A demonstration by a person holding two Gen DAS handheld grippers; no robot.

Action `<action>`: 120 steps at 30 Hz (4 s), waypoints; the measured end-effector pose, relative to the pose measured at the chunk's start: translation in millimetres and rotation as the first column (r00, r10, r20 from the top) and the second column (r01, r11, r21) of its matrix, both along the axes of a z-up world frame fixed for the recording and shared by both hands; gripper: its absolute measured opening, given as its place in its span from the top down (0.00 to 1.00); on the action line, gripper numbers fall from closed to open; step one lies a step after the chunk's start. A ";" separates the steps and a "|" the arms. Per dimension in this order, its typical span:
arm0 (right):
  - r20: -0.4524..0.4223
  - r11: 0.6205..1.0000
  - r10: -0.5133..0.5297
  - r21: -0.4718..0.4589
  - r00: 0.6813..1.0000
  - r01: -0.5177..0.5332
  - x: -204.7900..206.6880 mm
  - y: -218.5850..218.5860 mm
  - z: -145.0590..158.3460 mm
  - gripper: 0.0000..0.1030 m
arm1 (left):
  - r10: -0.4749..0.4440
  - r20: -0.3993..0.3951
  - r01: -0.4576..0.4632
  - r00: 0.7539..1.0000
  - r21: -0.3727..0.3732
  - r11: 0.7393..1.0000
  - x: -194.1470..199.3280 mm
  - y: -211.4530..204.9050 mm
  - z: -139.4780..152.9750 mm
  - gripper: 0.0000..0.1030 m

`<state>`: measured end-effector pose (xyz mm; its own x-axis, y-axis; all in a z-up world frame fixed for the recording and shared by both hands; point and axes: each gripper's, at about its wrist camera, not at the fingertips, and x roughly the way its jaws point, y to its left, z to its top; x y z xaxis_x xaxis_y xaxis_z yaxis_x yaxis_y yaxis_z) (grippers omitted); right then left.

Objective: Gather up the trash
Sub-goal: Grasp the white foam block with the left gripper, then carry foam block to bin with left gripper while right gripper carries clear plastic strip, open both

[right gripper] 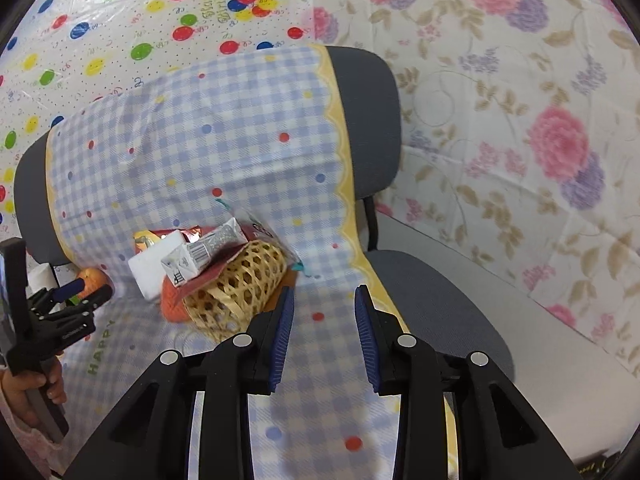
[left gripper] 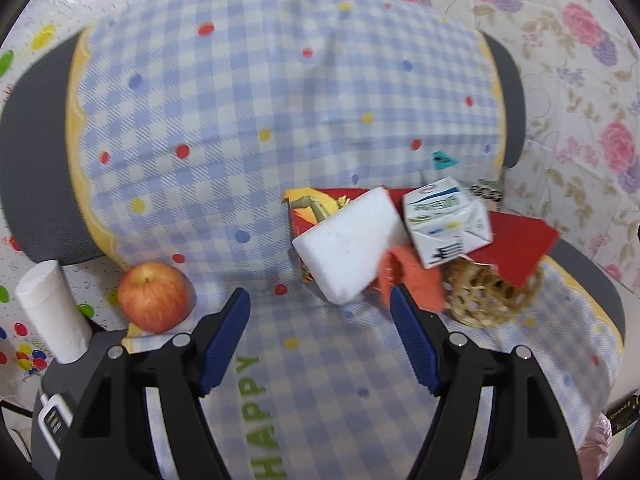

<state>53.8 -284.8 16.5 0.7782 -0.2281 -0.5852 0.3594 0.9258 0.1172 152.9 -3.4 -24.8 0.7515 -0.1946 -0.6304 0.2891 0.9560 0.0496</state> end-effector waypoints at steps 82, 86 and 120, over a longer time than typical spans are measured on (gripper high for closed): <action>-0.029 0.998 -0.043 0.053 0.999 0.045 -133.2 2.1 -2.0 0.91 | -0.291 0.083 0.291 0.953 0.016 0.957 -186.9 -99.3 18.6 0.72; -0.058 0.991 -0.119 0.056 0.991 0.122 -182.4 4.0 -13.7 0.91 | -0.369 0.073 0.369 0.926 0.011 0.929 -217.6 -117.7 5.2 0.72; -0.223 0.887 -0.389 0.171 0.894 0.429 -336.1 -37.8 -108.1 0.72 | -0.673 -0.125 0.673 0.729 -0.044 0.738 -316.0 -240.7 -73.4 0.45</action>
